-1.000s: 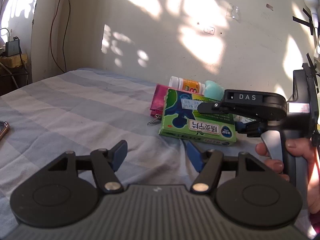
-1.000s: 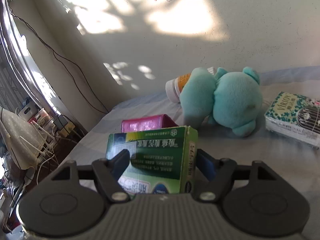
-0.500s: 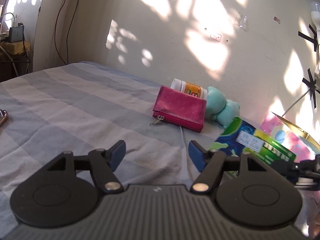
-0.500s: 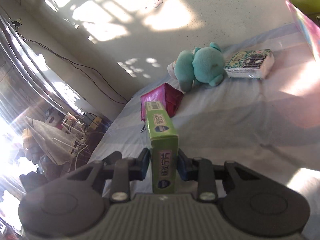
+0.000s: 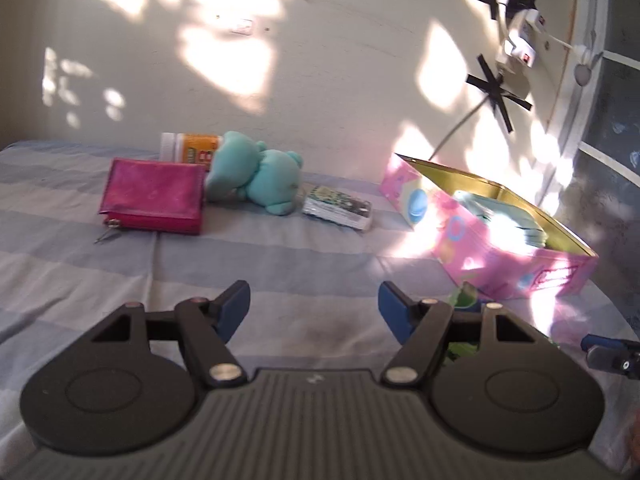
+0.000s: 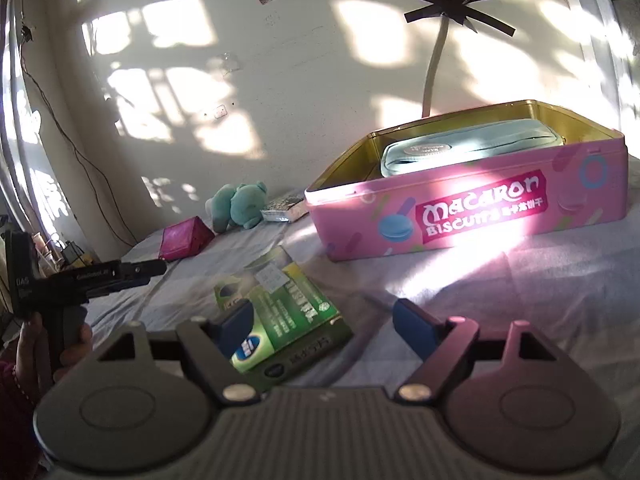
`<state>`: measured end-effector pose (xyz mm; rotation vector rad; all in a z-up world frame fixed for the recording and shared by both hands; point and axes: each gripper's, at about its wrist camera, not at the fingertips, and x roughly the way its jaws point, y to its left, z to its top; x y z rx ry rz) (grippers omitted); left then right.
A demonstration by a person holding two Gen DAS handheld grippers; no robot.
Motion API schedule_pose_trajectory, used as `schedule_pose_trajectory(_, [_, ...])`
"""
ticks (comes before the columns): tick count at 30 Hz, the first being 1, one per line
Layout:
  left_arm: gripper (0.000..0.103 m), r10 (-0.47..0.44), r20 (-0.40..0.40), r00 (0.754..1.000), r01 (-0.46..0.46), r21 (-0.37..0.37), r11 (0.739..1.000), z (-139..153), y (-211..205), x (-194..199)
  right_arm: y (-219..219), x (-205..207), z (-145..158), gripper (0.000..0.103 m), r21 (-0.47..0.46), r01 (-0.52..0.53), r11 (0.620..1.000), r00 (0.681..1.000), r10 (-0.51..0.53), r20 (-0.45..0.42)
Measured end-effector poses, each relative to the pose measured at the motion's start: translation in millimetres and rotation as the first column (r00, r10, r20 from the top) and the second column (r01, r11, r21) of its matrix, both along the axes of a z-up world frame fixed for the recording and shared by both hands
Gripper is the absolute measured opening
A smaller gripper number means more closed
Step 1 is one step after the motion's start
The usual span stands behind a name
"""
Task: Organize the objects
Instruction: 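Place the green medicine box on the pouch in the tin and release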
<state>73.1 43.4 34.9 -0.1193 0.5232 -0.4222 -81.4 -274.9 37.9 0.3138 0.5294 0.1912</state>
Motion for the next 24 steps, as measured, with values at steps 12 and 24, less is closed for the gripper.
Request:
schedule_pose_trajectory(12, [0.071,-0.265,-0.136,0.955,0.268,-0.001,0.963,-23,-80,20,70,18,-25,0.086,-0.281,-0.125,0.951,0.991,0.105,-0.085])
schedule_pose_trajectory(24, [0.056,-0.25,0.036,0.968,0.251,-0.034,0.967,36,-74,-34,60,-3,12,0.058,-0.312,-0.09,0.946,0.978,0.144,0.154])
